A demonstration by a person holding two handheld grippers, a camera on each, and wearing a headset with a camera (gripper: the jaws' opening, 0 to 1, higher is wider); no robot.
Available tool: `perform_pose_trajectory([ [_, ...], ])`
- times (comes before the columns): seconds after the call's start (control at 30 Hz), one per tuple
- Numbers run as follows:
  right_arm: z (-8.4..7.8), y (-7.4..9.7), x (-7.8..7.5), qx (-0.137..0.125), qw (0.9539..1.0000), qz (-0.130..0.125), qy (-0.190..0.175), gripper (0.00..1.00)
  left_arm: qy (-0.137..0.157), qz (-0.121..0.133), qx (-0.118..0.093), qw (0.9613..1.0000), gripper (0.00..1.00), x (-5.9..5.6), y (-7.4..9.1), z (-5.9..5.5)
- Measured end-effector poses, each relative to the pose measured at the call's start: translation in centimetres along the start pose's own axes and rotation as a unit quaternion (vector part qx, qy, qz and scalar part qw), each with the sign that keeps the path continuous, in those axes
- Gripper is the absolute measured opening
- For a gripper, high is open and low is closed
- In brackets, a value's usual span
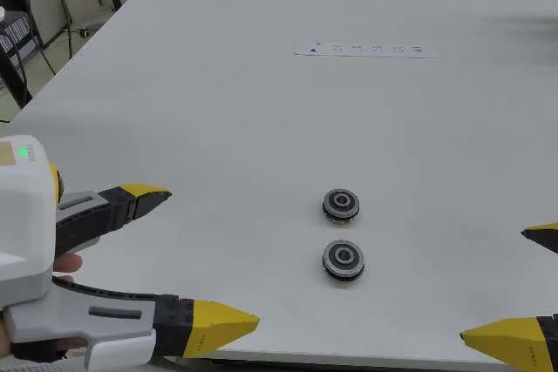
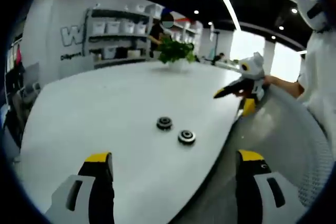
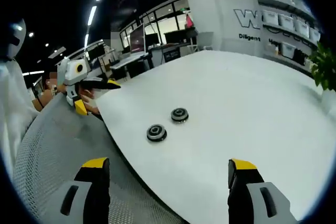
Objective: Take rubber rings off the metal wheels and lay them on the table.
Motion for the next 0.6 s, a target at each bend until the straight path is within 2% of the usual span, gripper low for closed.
perform_pose_trajectory([
  [0.6, -0.11, -0.02, -0.06, -0.004, 1.0, -0.004, -0.006, 0.87, 0.01, 0.014, -0.001, 0.9999, 0.89, 0.24, 0.24, -0.11],
])
Point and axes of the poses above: the centre of the closed fingertips' face, and the gripper's own axes: y roughly backward along the fingers, x roughly to its left, z roughly out of its top, the point moved 10 cm from there along y, roughly backward along the fingers, and after that the axes turned 6 degrees about -y, right-handed, at the moved point
